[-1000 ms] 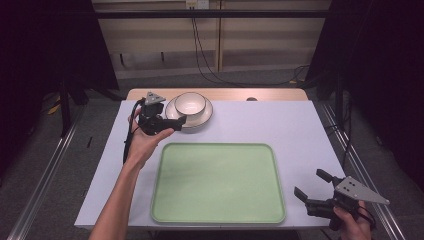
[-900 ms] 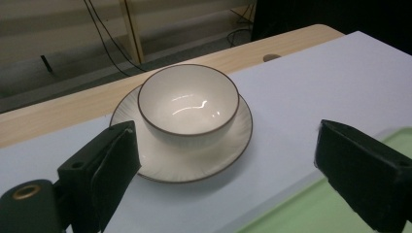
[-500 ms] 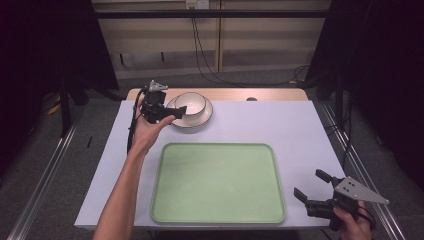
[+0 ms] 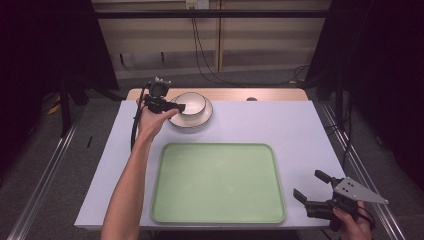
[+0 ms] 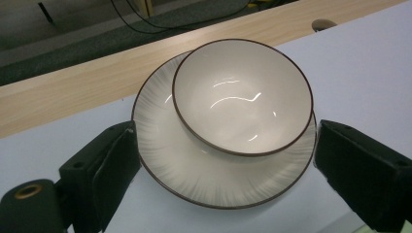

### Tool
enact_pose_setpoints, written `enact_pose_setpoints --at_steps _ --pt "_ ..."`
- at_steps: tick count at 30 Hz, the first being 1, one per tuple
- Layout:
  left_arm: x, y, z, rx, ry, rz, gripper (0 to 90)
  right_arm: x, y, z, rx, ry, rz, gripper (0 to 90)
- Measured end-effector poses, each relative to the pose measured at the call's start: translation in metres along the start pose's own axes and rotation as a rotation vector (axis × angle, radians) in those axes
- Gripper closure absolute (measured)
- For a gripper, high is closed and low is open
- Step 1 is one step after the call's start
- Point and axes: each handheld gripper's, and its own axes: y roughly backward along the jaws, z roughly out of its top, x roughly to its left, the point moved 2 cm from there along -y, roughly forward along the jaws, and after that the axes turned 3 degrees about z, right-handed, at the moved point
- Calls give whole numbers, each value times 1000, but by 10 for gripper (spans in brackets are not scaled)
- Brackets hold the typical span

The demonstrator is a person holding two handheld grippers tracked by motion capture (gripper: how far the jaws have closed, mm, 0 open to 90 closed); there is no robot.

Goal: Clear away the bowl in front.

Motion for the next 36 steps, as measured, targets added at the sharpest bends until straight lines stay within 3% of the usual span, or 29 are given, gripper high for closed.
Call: enact_pose_setpoints --at_steps 3,6,9,12,13,19,20,22,24,26,33,34,35,36 --pt "1 -7 3 12 2 13 136 0 0 0 1 -1 3 27" --pt "3 -13 6 23 26 -1 195 -1 0 -1 1 0 4 27" --pt "3 -27 9 84 14 15 213 -1 0 -1 4 -3 6 27" --pt "5 -31 10 88 27 12 263 -1 -1 -1 3 -3 -2 27" --pt "5 -35 9 133 32 27 285 -1 0 -1 1 -7 0 27" --pt "4 -48 3 188 33 44 366 0 1 -1 3 -1 9 27" --pt "4 -49 3 182 40 59 396 0 1 -1 3 1 8 27" --pt "5 -52 4 173 72 44 418 1 1 -1 6 -1 14 27" --pt "5 -56 2 198 59 41 436 1 0 -1 7 3 17 27" --pt "5 -59 1 198 77 21 477 1 0 -1 7 5 20 28" --pt "5 -64 0 267 91 75 564 2 0 -1 7 8 26 27" --pt "5 -64 0 267 91 75 576 2 0 -1 7 8 26 27" --pt "3 -69 -1 274 120 69 575 2 0 -1 6 10 27 27" --pt "5 -70 -1 292 108 60 577 2 0 -1 6 11 27 27"
